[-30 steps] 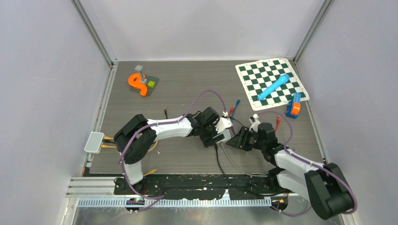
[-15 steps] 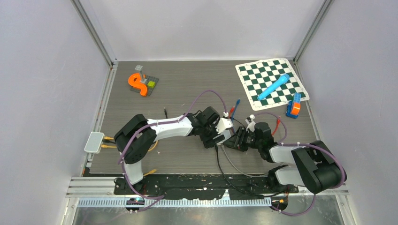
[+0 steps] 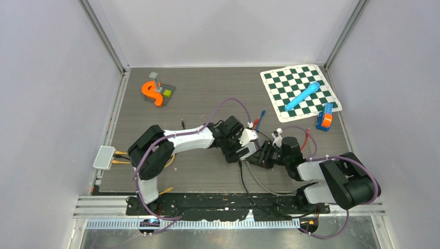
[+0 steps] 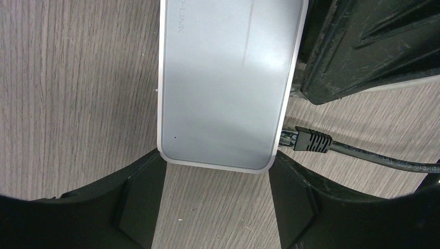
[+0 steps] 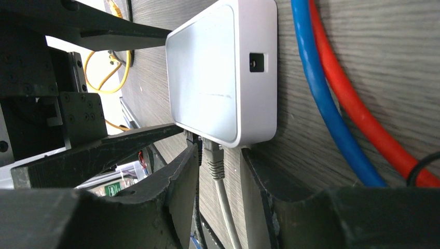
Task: Pull the plug from the switch port
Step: Pull the connector from the switch port.
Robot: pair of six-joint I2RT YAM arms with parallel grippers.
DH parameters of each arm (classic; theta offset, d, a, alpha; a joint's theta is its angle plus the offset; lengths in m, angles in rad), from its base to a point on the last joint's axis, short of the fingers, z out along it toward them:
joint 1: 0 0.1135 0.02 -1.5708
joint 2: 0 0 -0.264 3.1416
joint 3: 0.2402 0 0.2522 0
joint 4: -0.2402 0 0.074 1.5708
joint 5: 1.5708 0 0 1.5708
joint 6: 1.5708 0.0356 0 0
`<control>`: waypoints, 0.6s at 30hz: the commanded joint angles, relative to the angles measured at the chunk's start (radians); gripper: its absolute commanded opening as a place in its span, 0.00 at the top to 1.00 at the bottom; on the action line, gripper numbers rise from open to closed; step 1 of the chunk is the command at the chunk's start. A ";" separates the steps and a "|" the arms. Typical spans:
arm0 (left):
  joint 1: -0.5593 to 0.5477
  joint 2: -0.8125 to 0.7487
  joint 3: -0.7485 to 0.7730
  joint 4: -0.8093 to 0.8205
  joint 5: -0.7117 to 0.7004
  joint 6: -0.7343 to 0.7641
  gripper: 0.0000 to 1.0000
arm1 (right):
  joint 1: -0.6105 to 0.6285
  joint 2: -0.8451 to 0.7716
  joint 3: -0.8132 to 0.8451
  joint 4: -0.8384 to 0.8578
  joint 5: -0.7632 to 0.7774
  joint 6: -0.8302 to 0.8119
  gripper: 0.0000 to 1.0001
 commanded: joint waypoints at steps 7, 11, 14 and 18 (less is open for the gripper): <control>0.008 0.005 0.019 0.018 0.045 -0.028 0.58 | 0.010 0.015 -0.027 0.118 0.019 0.087 0.59; 0.008 -0.004 0.005 0.036 0.042 -0.040 0.58 | 0.013 0.033 -0.018 0.140 0.033 0.119 0.60; 0.008 -0.005 0.000 0.036 0.039 -0.043 0.58 | 0.014 0.065 -0.018 0.184 0.026 0.150 0.60; 0.008 -0.007 -0.007 0.038 0.037 -0.044 0.59 | 0.014 0.125 -0.046 0.296 0.020 0.222 0.61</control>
